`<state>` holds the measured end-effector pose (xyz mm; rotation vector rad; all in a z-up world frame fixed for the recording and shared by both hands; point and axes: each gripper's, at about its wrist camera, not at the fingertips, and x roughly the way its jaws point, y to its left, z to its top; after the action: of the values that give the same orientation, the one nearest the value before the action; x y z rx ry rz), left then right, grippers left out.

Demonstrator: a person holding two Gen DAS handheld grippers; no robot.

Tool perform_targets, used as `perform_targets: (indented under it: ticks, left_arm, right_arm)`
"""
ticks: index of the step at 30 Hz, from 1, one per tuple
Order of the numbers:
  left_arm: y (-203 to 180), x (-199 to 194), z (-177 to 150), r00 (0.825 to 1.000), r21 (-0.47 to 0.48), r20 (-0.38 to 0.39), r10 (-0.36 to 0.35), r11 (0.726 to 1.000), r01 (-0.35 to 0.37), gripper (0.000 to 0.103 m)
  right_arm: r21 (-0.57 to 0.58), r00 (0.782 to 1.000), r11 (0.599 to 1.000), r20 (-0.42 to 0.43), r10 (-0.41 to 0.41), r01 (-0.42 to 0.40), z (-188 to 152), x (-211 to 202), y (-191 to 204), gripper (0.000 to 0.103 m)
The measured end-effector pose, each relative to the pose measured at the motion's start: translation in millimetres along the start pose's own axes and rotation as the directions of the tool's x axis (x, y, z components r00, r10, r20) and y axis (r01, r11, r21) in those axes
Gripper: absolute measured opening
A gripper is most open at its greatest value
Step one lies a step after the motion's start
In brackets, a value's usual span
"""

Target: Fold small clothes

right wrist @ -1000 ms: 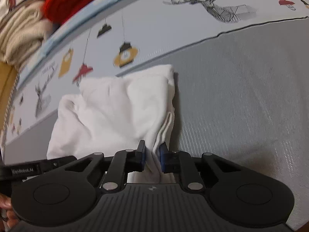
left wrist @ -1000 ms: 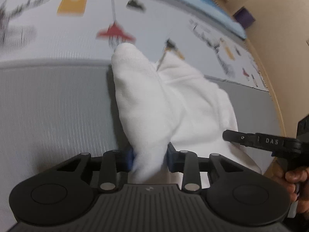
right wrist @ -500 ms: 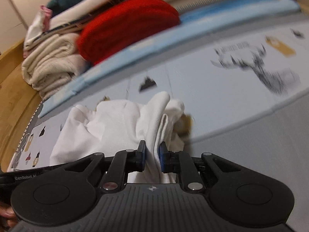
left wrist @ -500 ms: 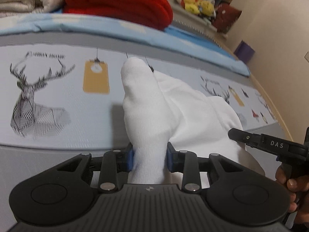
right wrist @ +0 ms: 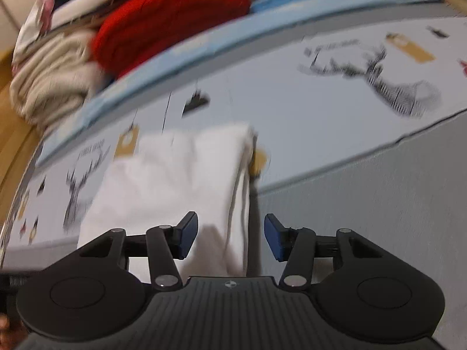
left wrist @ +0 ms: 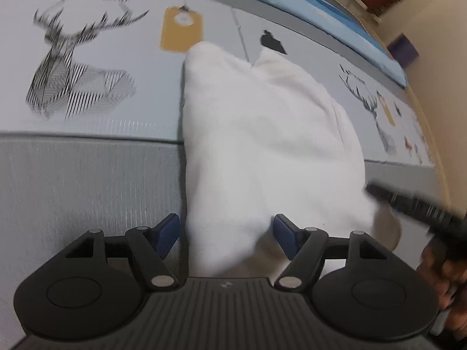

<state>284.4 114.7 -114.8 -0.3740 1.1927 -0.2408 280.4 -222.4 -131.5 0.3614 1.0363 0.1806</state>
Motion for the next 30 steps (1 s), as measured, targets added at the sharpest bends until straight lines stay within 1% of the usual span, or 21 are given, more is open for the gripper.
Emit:
perform_targets:
  ticks: [3,5,6,7,8,9,10,11,12,15,18,19,20,21,23,24,25,26,27,28,30]
  left_arm:
    - [9.6,1.3,-3.5,0.999,-0.053,-0.013,-0.03,0.998,0.029,0.075]
    - [14.0,5.5,-6.2,0.999,-0.078,-0.018,-0.047,0.996,0.045,0.068]
    - [15.7,6.5,-6.9,0.998,-0.085,-0.015,-0.061,0.995,0.06,0.063]
    - [15.8,7.0,-6.8,0.998,-0.085,-0.009,-0.06,0.995,0.059,0.06]
    - [14.0,7.0,-6.8,0.998,-0.078,-0.003,-0.059,0.995,0.059,0.058]
    - [12.0,7.0,-7.0,0.998,-0.075,0.001,-0.061,0.995,0.061,0.055]
    - [8.8,6.8,-6.8,0.998,-0.073,0.005,-0.059,0.996,0.059,0.055]
    - [8.1,6.6,-6.9,0.998,-0.074,0.006,-0.057,0.996,0.057,0.055]
    - [7.8,6.4,-6.9,0.998,-0.079,0.007,-0.057,0.995,0.058,0.055]
    - [8.8,7.3,-6.8,0.998,-0.096,0.008,-0.065,0.993,0.065,0.056]
    - [7.8,7.3,-7.2,0.998,-0.096,0.012,-0.061,0.993,0.062,0.056]
    - [7.9,6.5,-7.8,0.998,-0.098,0.017,-0.062,0.993,0.063,0.056]
    - [7.2,6.5,-8.1,0.997,-0.106,0.023,-0.068,0.992,0.07,0.055]
    - [4.9,7.7,-7.3,0.996,-0.118,0.03,-0.084,0.989,0.087,0.052]
    - [-0.3,10.0,-6.7,0.992,-0.123,0.044,-0.122,0.984,0.126,0.051]
    - [-3.9,11.1,-6.6,0.991,-0.118,0.049,-0.127,0.984,0.132,0.051]
    - [-6.8,12.3,-6.9,0.992,-0.116,0.05,-0.12,0.985,0.125,0.051]
    - [-8.2,13.4,-7.2,0.993,-0.118,0.047,-0.105,0.987,0.11,0.051]
    - [-8.4,14.6,-8.2,0.995,-0.118,0.039,-0.088,0.989,0.092,0.052]
    - [-8.4,15.1,-9.1,0.997,-0.114,0.034,-0.076,0.99,0.079,0.052]
    - [-8.0,13.9,-9.6,0.997,-0.106,0.032,-0.075,0.991,0.078,0.052]
  right_arm:
    - [-0.024,0.997,1.0,-0.076,0.009,-0.01,-10.3,1.7,-2.6,0.052]
    - [-0.027,0.996,1.0,-0.089,0.007,-0.01,-16.3,-1.8,-3.4,0.052]
    - [-0.021,0.995,1.0,-0.095,0.01,-0.012,-17.5,-3.1,-4.2,0.052]
    - [-0.01,0.995,1.0,-0.1,0.017,-0.018,-18.6,-4.6,-5.6,0.051]
    - [0.002,0.994,1.0,-0.102,0.028,-0.028,-18.4,-4.4,-5.9,0.048]
    - [0.007,0.994,0.999,-0.101,0.038,-0.038,-18.3,-5.5,-5.6,0.042]
    - [0.007,0.994,0.999,-0.097,0.051,-0.05,-18.3,-6.6,-4.9,0.039]
    - [0.004,0.993,0.998,-0.096,0.066,-0.066,-18.0,-8.9,-5.0,0.032]
    - [0.001,0.992,0.997,-0.097,0.077,-0.077,-19.0,-10.3,-4.7,0.03]
    - [-0.003,0.987,0.994,-0.122,0.108,-0.109,-18.8,-10.3,-2.5,0.034]
    - [-0.015,0.98,0.994,-0.171,0.103,-0.107,-22.1,-4.8,-2.1,0.034]
    - [-0.025,0.981,0.994,-0.169,0.096,-0.102,-22.2,-4.9,-1.3,0.034]
    - [-0.035,0.983,0.994,-0.159,0.093,-0.099,-21.6,-6.4,-0.3,0.028]
    - [-0.046,0.988,0.994,-0.13,0.088,-0.095,-19.8,-10.2,0.6,0.02]
    - [-0.038,0.995,0.996,-0.053,0.084,-0.086,-14.0,-19.2,-1.0,0.017]
    - [-0.021,0.997,0.997,-0.017,0.079,-0.079,-11.2,-23.5,-3.1,0.017]
    - [-0.015,0.998,0.998,0.019,0.067,-0.066,-9.3,-27.7,-5.1,0.017]
    - [-0.017,0.998,0.998,0.037,0.055,-0.055,-8.4,-29.7,-6.1,0.017]
    - [-0.019,0.998,0.999,0.036,0.052,-0.051,-8.5,-29.5,-6.8,0.017]
    - [-0.021,0.999,0.998,0.016,0.052,-0.051,-9.6,-27.4,-7.5,0.017]
    - [-0.042,0.998,0.998,-0.05,0.034,-0.036,-14.9,-19.4,-7.8,0.017]
